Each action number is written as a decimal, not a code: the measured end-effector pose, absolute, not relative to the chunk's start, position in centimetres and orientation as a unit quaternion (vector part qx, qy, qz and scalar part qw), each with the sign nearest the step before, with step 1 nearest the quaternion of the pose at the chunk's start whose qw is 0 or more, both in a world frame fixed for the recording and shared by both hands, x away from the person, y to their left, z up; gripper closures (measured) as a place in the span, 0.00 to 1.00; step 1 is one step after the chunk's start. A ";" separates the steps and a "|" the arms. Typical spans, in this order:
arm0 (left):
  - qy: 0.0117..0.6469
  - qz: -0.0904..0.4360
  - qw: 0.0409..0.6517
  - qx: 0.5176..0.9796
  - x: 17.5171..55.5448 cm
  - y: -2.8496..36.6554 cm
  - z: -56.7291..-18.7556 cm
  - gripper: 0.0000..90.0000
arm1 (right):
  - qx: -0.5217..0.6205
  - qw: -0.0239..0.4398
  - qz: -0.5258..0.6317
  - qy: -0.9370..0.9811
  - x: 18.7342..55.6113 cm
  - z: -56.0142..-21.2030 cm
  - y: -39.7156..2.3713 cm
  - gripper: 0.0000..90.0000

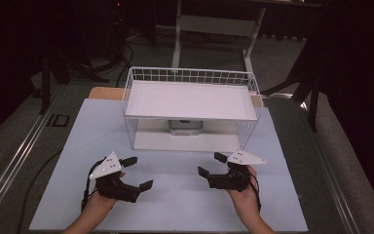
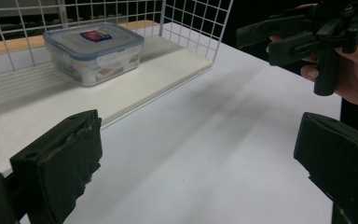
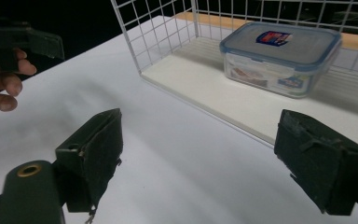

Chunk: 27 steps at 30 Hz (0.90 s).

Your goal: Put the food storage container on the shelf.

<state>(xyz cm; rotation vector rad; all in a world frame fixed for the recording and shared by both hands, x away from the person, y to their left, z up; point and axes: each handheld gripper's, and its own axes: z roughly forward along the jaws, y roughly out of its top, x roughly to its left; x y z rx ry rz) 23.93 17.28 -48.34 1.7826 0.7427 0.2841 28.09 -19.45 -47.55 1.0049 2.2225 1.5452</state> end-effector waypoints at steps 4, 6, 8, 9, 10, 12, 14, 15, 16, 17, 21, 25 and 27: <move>0.312 0.115 0.559 0.760 23.5 17.7 -48.6 0.02 | 0.339 0.135 0.531 0.765 27.3 -47.4 -20.3 0.17; 0.313 0.108 0.558 0.761 23.4 17.9 -48.8 0.02 | 0.339 0.133 0.534 0.763 26.8 -47.4 -20.7 0.17; 0.311 0.104 0.555 0.764 23.2 18.2 -49.0 0.02 | 0.339 0.131 0.531 0.765 26.4 -47.5 -21.0 0.17; 0.312 0.104 0.552 0.766 23.1 18.4 -49.0 0.02 | 0.338 0.130 0.533 0.765 26.2 -47.4 -21.2 0.17; 0.312 0.104 0.551 0.767 23.0 18.5 -49.0 0.02 | 0.336 0.131 0.533 0.765 26.0 -47.4 -21.4 0.17; 0.314 0.105 0.550 0.766 22.8 18.8 -49.1 0.02 | 0.334 0.131 0.534 0.766 25.6 -47.3 -21.8 0.17; 0.315 0.106 0.550 0.766 22.6 18.9 -49.1 0.02 | 0.333 0.134 0.537 0.763 25.2 -47.3 -22.2 0.17; 0.315 0.105 0.551 0.766 22.4 19.2 -49.2 0.02 | 0.332 0.133 0.540 0.762 24.9 -47.2 -22.5 0.17; 0.315 0.107 0.547 0.768 22.2 19.4 -49.2 0.02 | 0.331 0.132 0.540 0.763 24.8 -47.3 -22.6 0.17; 0.315 0.109 0.546 0.769 22.1 19.5 -49.2 0.02 | 0.329 0.133 0.536 0.766 24.7 -47.3 -22.8 0.17; 0.321 0.110 0.546 0.766 21.7 20.1 -49.5 0.02 | 0.325 0.131 0.530 0.772 24.1 -47.5 -23.3 0.17; 0.324 0.116 0.544 0.765 21.4 20.5 -49.7 0.02 | 0.319 0.133 0.522 0.780 23.8 -47.8 -23.9 0.17; 0.322 0.120 0.546 0.764 21.3 20.6 -49.8 0.02 | 0.319 0.136 0.522 0.779 23.7 -48.0 -24.3 0.17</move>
